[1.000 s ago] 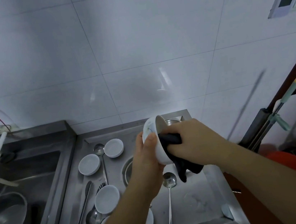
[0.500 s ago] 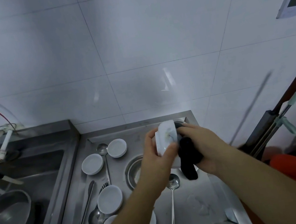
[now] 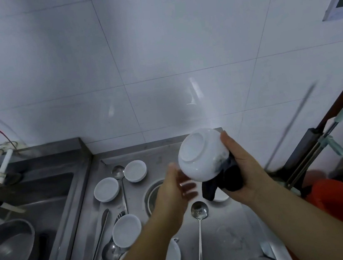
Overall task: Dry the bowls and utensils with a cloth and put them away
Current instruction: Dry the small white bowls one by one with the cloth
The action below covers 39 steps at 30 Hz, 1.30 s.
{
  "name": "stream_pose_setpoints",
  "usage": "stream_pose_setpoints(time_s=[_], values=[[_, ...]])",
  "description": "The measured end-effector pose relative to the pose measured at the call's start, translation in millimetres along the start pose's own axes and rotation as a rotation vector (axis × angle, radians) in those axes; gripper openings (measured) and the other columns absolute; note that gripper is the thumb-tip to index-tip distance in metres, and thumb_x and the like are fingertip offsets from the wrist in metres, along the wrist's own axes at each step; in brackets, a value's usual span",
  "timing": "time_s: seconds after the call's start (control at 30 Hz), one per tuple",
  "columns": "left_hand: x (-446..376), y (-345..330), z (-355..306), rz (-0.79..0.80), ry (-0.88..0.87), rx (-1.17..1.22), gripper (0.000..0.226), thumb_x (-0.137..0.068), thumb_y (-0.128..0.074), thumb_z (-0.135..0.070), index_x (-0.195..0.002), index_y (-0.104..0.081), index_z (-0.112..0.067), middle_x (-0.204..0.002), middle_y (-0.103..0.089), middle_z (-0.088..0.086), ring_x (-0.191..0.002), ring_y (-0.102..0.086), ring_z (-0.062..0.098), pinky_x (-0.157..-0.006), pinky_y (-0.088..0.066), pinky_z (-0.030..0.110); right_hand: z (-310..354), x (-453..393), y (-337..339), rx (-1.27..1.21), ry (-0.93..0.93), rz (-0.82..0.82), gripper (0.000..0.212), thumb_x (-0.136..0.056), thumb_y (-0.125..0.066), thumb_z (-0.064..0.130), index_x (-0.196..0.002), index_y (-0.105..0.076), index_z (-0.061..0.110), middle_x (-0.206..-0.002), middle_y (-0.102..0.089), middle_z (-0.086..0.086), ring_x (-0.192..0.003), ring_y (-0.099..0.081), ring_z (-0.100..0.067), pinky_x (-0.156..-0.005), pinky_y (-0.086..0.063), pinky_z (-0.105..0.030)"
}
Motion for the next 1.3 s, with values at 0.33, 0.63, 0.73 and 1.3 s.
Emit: stream_pose_setpoints(time_s=[0.33,0.63,0.73,1.3], values=[[7.4,-14.1,-15.5,0.105,0.082,0.542,0.038,-0.095,-0.065,-0.028,-0.12,-0.079,-0.004,-0.13,-0.074,0.015,-0.111,-0.076,0.023,-0.085,-0.064,0.031,-19.6,-7.5,27.4,0.05,0.013,-0.056,0.056,-0.081,-0.075,0.06,-0.118,-0.081,0.018,-0.114,-0.079,-0.01,-0.09,-0.078,-0.024,-0.069,-0.063,-0.036],[21.0,-21.0,-63.3,0.127,-0.132,0.295,0.032,-0.089,-0.065,-0.026,-0.118,-0.066,-0.011,-0.12,-0.076,0.013,-0.109,-0.074,0.026,-0.085,-0.065,0.039,3.5,-2.7,63.7,0.322,0.213,-0.366,0.028,-0.099,-0.072,0.028,-0.116,-0.075,0.006,-0.093,-0.079,-0.016,-0.076,-0.077,-0.026,-0.059,-0.06,-0.035],[26.7,-28.1,-73.6,0.169,-0.2,0.186,0.02,-0.096,-0.07,-0.025,-0.114,-0.07,-0.016,-0.114,-0.077,0.008,-0.103,-0.074,0.021,-0.08,-0.062,0.032,36.8,9.6,52.7,0.533,0.435,-0.44,0.023,-0.097,-0.075,0.029,-0.12,-0.074,0.027,-0.11,-0.079,-0.001,-0.103,-0.075,-0.022,-0.089,-0.063,-0.044],[51.3,-52.3,-58.2,0.388,-0.26,-0.225,0.032,-0.105,-0.059,-0.015,-0.123,-0.074,-0.037,-0.122,-0.078,0.003,-0.116,-0.073,0.023,-0.094,-0.059,0.029,51.2,57.7,-52.4,1.371,1.129,0.223,0.055,-0.094,-0.074,0.033,-0.145,-0.057,0.022,-0.136,-0.063,0.006,-0.125,-0.061,-0.014,-0.104,-0.052,-0.036]])
Point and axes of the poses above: each hand's wrist, its own x-axis away from the middle knuckle, its own y-axis out of the back of the hand, z = x × y, the point moved 10 cm from there along -x, towards the middle knuckle
